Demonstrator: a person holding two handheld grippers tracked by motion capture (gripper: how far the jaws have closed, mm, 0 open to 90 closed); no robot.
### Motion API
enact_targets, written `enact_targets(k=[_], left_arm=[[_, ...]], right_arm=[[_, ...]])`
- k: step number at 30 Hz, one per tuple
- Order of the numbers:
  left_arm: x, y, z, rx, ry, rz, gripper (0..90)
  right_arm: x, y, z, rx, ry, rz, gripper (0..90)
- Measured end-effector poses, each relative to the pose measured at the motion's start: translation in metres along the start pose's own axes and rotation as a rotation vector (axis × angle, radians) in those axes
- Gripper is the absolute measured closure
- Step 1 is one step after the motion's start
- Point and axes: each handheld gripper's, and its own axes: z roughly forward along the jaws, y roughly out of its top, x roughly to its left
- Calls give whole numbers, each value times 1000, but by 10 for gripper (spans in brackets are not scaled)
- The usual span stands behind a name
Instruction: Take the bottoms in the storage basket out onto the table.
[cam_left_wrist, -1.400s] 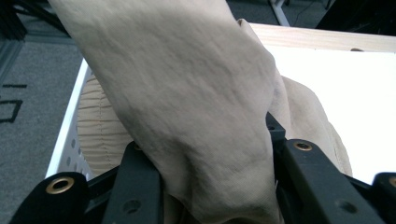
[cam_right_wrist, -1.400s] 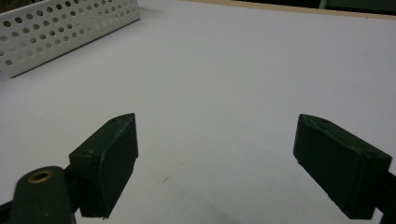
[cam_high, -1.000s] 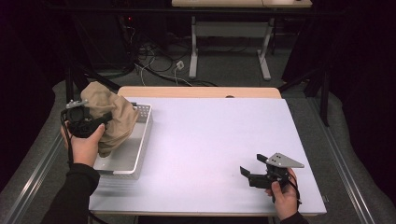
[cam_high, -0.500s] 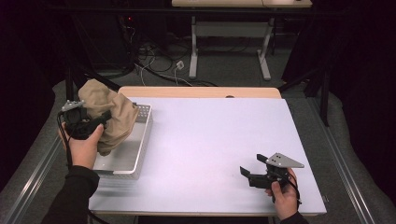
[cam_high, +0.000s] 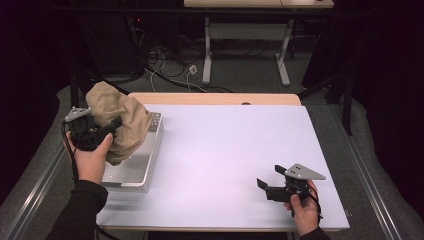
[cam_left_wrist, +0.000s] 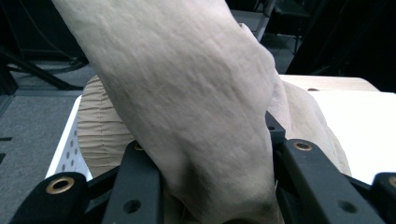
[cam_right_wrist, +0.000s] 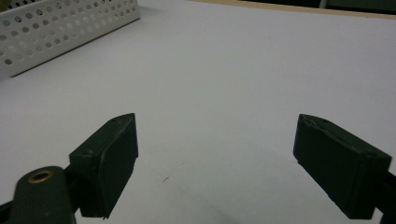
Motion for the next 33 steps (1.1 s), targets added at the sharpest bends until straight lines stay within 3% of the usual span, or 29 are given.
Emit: enact_targets(k=[9, 33], left_arm=[[-16, 3, -5, -33, -44, 24, 636], [-56, 4, -6, -61, -160, 81, 635]], right_arm=[[0, 0, 0, 0, 1, 3, 137], [0, 0, -1, 4, 5, 0, 137]])
